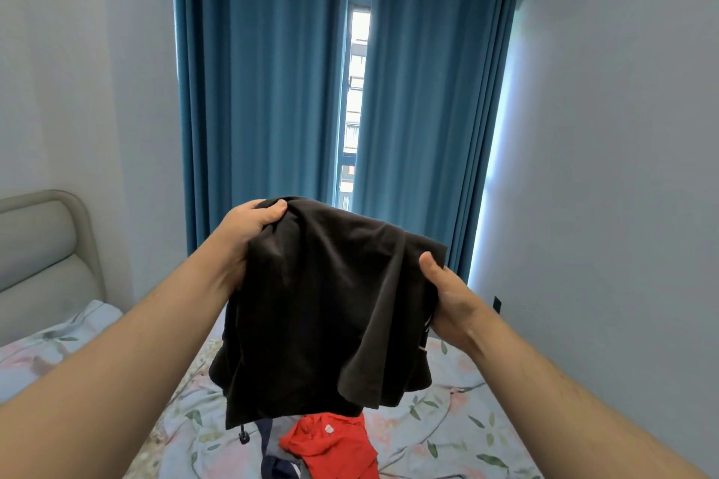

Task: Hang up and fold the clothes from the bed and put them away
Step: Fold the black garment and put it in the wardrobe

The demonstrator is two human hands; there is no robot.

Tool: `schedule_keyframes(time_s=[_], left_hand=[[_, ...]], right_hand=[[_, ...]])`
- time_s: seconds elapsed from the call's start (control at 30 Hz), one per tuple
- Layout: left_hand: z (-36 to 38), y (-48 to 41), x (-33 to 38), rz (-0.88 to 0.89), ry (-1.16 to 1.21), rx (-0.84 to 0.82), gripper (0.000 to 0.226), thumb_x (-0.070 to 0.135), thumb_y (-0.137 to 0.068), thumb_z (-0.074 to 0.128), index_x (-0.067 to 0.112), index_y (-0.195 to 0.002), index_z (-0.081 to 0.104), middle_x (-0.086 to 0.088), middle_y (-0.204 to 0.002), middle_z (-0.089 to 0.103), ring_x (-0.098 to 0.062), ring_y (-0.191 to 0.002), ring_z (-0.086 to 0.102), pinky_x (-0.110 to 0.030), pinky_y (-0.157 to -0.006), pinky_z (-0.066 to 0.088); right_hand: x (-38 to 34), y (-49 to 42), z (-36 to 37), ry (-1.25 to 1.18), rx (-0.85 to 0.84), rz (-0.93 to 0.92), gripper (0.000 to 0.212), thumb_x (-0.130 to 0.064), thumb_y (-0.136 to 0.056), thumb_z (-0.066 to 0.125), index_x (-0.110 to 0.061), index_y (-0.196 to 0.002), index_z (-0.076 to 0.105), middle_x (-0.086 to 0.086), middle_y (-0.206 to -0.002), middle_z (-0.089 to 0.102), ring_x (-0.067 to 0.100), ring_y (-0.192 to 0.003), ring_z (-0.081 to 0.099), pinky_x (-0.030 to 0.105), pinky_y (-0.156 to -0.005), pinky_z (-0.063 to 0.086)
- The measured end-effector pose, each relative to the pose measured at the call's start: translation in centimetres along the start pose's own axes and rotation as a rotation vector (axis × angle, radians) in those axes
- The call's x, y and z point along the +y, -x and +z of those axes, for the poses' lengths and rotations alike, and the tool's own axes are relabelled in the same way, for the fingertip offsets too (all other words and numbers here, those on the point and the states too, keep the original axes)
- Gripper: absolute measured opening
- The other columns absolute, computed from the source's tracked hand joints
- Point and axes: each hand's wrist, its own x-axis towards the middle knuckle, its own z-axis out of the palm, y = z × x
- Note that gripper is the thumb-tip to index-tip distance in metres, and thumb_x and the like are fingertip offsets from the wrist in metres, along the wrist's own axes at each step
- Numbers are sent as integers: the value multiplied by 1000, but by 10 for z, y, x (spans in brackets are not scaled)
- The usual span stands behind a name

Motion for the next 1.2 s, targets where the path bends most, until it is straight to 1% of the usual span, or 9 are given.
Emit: schedule_keyframes(time_s=[0.13,0.27,0.47,0.73,0.83,1.0,1.07,1.13,1.2], left_hand=[[12,-2,0,-8,-14,-20,16,15,-96,62,2,-104,66,-15,-98,72,-25,-85,69,-31,-70,56],[0,-3,6,-93,-48,-54,12,10,-97,59,0,-99,65,-13,-80,76,-22,-68,74,-28,-52,57],[-49,-8,6,-183,-228,-119,20,16,-94,63,0,-106,67,-19,-98,75,-25,-77,75,-30,-57,59],[-81,-4,-1,-191,-77,-152,39,25,-78,70,2,-109,69,-20,-110,72,-27,-88,73,-35,-70,60],[-94,7,-2,-152,-1,-244,43,33,-77,74,8,-111,73,-18,-116,71,-27,-97,71,-36,-76,60],[-110,41,-32,-121,292,-215,46,50,-92,48,18,-96,81,-8,-105,76,-20,-97,73,-32,-75,60],[-108,61,-51,-104,206,-176,46,53,-81,69,17,-109,76,-8,-115,73,-19,-103,71,-29,-77,60],[-99,77,-67,-125,34,-146,89,48,-52,94,14,-128,60,-8,-121,70,-22,-109,69,-28,-80,58],[-82,88,-79,-138,-5,-140,109,40,-42,99,13,-136,50,-8,-126,68,-26,-115,66,-34,-89,55]], right_hand=[[38,12,14,105,32,85,49,-26,-75,81,-2,-117,70,18,-114,73,34,-106,70,36,-81,57],[35,14,22,-8,36,149,30,-21,-76,73,-5,-101,77,21,-109,73,34,-93,73,40,-75,59],[-1,1,35,-87,14,95,23,-21,-76,64,-5,-74,81,16,-82,75,27,-68,74,34,-59,60],[0,-7,65,-52,0,23,48,-19,-74,67,4,-116,66,22,-105,72,32,-86,72,41,-72,61],[-10,-8,76,-101,-67,8,40,-17,-74,65,2,-109,69,21,-100,72,31,-81,72,41,-69,62],[-34,-15,86,-87,-177,-36,32,-14,-73,65,0,-101,73,19,-92,74,28,-76,73,37,-63,61],[-41,-18,84,-104,-223,-14,25,-14,-73,63,-4,-88,79,17,-90,75,27,-74,74,35,-63,61],[-45,-21,81,-122,-253,20,24,-15,-73,61,-6,-81,81,16,-87,76,26,-73,74,34,-62,61],[-45,-24,78,-138,-283,55,25,-15,-74,59,-5,-79,81,16,-84,76,26,-71,74,33,-59,60]])
